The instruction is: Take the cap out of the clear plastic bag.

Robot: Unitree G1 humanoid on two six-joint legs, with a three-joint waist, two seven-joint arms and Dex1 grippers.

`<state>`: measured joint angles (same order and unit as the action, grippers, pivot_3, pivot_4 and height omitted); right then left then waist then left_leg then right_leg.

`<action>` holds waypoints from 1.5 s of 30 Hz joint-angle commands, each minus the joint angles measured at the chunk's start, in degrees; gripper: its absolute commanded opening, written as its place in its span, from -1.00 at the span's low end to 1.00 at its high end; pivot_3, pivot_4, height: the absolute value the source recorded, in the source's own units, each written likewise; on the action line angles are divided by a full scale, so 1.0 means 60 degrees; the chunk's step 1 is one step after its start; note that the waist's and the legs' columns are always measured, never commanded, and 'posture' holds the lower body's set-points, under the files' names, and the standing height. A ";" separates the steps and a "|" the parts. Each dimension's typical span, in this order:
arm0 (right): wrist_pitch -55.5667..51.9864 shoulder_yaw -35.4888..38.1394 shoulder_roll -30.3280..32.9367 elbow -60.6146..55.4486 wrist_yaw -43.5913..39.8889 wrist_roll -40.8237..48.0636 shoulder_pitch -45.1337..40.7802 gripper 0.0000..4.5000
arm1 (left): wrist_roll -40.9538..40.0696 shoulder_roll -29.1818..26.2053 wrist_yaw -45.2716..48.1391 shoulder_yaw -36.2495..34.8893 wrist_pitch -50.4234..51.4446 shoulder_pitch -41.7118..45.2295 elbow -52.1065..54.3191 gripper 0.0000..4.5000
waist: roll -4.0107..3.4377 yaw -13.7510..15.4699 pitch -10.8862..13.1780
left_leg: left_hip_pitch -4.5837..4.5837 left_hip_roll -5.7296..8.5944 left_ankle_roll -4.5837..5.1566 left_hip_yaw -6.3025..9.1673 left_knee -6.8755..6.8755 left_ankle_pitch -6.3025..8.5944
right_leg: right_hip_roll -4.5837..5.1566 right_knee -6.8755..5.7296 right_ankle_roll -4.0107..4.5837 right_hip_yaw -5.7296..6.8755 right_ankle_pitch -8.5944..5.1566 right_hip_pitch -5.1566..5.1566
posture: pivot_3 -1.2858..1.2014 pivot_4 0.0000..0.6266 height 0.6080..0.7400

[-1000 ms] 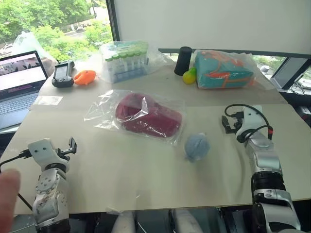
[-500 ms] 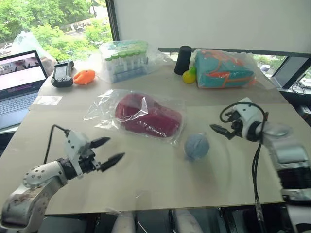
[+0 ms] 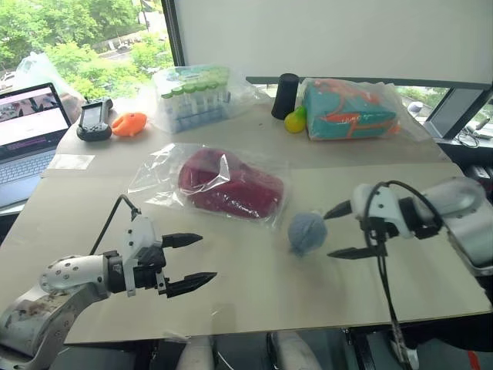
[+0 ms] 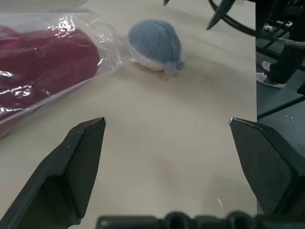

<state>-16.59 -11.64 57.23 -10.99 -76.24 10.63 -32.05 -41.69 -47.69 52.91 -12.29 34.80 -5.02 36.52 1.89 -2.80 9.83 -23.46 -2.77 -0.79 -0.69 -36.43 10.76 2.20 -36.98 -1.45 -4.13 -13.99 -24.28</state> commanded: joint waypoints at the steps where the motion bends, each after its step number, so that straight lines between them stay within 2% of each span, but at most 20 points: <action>1: 0.1241 -0.0412 -0.0369 0.0674 0.0137 -0.0880 -0.0612 1.00 | -0.0055 -0.0026 -0.0068 0.0047 -0.0040 0.0097 0.0270 0.98 | 0.0000 0.0037 0.0000 | 0.0000 0.0000 0.0000 0.0000 0.0001 0.0000 | 0.0000 0.0001 -0.0002 0.0000 -0.0001 0.0001 | 0.03 -0.52 1.00; 9: 0.3682 -0.1711 -0.0825 0.2831 -0.0080 -0.2780 -0.1209 1.00 | -0.0038 0.0051 -0.0326 0.0148 -0.0011 0.0189 0.0318 0.98 | 0.0001 0.0070 0.0000 | -0.0021 0.0006 0.0000 0.0002 0.0003 0.0001 | 0.0003 0.0007 -0.0006 -0.0002 -0.0007 -0.0004 | 0.03 -0.52 1.00; 17: 0.4225 -0.1878 -0.1309 0.3545 -0.0093 -0.3258 -0.1243 1.00 | -0.0033 0.0069 -0.0561 0.0181 -0.0012 0.0156 0.0432 0.98 | 0.0002 0.0040 -0.0001 | 0.0029 0.0004 0.0000 0.0001 -0.0004 0.0000 | 0.0002 -0.0010 -0.0004 -0.0003 -0.0004 0.0030 | 0.03 -0.52 1.00; 18: 0.4168 -0.1860 -0.1344 0.3482 -0.0146 -0.3206 -0.1175 0.77 | -0.0011 0.0069 -0.0590 0.0183 -0.0022 0.0126 0.0450 1.00 | 0.0003 0.0040 -0.0001 | 0.0029 0.0004 0.0000 0.0001 -0.0007 0.0000 | 0.0002 -0.0013 -0.0005 -0.0004 -0.0004 0.0031 | 0.03 -0.52 1.00; 21: 0.4000 -0.1854 -0.1401 0.3248 -0.0316 -0.3054 -0.0952 0.40 | 0.0023 0.0093 -0.0684 0.0195 -0.0033 0.0088 0.0465 1.00 | 0.0003 0.0045 -0.0001 | 0.0029 0.0003 0.0001 0.0002 -0.0009 0.0000 | 0.0002 -0.0016 -0.0004 -0.0002 -0.0003 0.0031 | 0.03 -0.52 1.00; 22: 0.3950 -0.1847 -0.1431 0.3204 -0.0310 -0.3069 -0.0924 0.21 | 0.0023 0.0094 -0.0694 0.0200 -0.0039 0.0081 0.0462 1.00 | 0.0003 0.0045 -0.0002 | 0.0029 0.0003 0.0001 0.0002 -0.0009 0.0000 | 0.0002 -0.0017 -0.0004 -0.0002 -0.0003 0.0031 | 0.03 -0.52 1.00; 26: 0.3893 -0.1841 -0.1529 0.3170 -0.0217 -0.3208 -0.0865 -0.37 | 0.0074 0.0107 -0.0731 0.0244 -0.0090 0.0066 0.0426 1.00 | 0.0011 0.0037 -0.0007 | 0.0035 0.0002 0.0000 0.0001 -0.0009 0.0000 | 0.0001 -0.0019 -0.0004 -0.0003 -0.0003 0.0034 | 0.03 -0.52 1.00; 30: 0.3641 -0.1822 -0.1688 0.3019 0.0020 -0.3351 -0.0741 -0.83 | 0.0197 0.0135 -0.0753 0.0317 -0.0154 0.0043 0.0409 1.00 | 0.0033 0.0011 -0.0020 | 0.0050 -0.0001 0.0000 0.0001 -0.0009 0.0000 | -0.0001 -0.0020 0.0000 -0.0002 -0.0001 0.0045 | 0.03 -0.52 1.00; 37: 0.2491 -0.1079 -0.1989 0.2799 0.0448 -0.3039 -0.0920 -0.83 | 0.0347 0.0196 -0.0771 0.0426 -0.0212 0.0029 0.0400 1.00 | 0.0039 -0.0093 -0.0024 | 0.0096 -0.0013 0.0000 -0.0003 -0.0009 0.0000 | -0.0015 -0.0022 0.0012 -0.0006 0.0005 0.0079 | 0.03 -0.52 1.00; 40: 0.1462 -0.0339 -0.1992 0.3430 0.0802 -0.2787 -0.1885 -0.83 | 0.0428 0.0223 -0.0764 0.0453 -0.0254 0.0033 0.0348 1.00 | 0.0036 -0.0124 -0.0022 | 0.0088 -0.0012 0.0000 -0.0003 -0.0009 0.0000 | -0.0014 -0.0023 0.0014 -0.0008 0.0006 0.0070 | 0.03 -0.52 1.00; 42: 0.1485 -0.0292 -0.1952 0.5153 0.1982 -0.3561 -0.3148 -0.83 | 0.0515 0.0251 -0.0750 0.0507 -0.0293 0.0017 0.0320 1.00 | 0.0010 -0.0162 -0.0003 | 0.0056 -0.0009 0.0000 -0.0012 -0.0014 -0.0001 | -0.0013 -0.0027 0.0012 -0.0021 0.0018 0.0035 | 0.03 -0.52 1.00; 45: 0.1843 -0.0933 -0.2276 0.7873 0.4034 -0.4877 -0.4556 -0.83 | 0.0581 0.0317 -0.0754 0.0599 -0.0307 0.0042 0.0312 1.00 | -0.0001 -0.0148 0.0005 | 0.0019 -0.0001 -0.0002 -0.0019 -0.0018 -0.0004 | -0.0008 -0.0023 0.0045 -0.0028 0.0046 0.0001 | 0.03 -0.52 1.00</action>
<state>-6.78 -17.01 44.26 28.75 -59.64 -14.25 -56.40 -38.35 -45.94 48.28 -8.69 34.45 -5.11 37.30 1.89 -3.69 9.86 -23.43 -2.77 -0.81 -0.79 -36.51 10.74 2.15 -37.10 -1.08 -4.29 -13.68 -24.34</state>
